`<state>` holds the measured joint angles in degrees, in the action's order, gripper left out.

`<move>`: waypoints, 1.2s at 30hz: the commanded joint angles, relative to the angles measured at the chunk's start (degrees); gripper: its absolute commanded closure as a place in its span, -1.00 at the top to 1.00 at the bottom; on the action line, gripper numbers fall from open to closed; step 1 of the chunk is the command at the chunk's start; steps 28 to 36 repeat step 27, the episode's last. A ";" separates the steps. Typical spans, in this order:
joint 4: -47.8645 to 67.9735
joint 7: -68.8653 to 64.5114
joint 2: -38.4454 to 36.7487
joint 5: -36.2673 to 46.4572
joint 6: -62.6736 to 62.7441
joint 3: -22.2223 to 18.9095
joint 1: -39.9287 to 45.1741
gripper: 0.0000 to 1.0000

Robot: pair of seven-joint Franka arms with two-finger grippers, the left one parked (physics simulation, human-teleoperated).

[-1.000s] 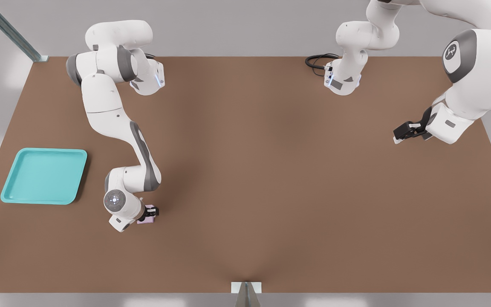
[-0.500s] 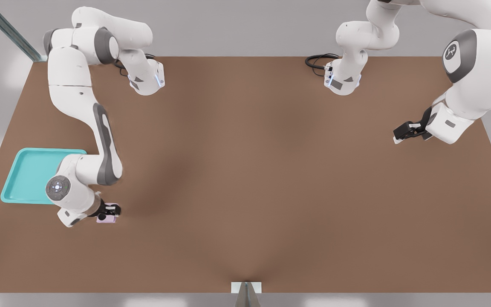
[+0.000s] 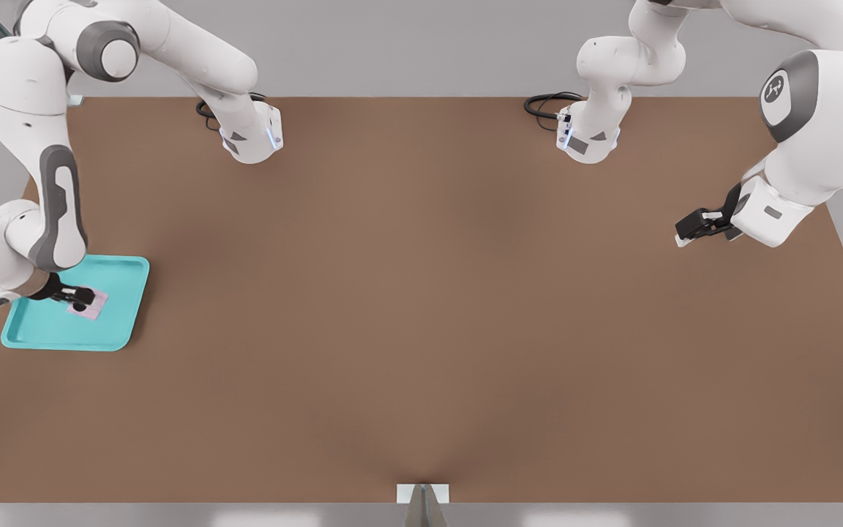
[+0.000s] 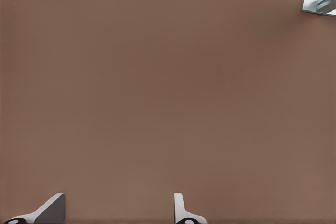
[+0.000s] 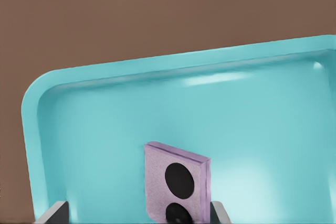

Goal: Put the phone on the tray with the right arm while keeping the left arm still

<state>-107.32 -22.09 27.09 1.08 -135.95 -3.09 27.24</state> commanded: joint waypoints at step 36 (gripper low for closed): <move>25.23 22.80 -21.02 -3.63 43.84 -2.01 -33.22 1.00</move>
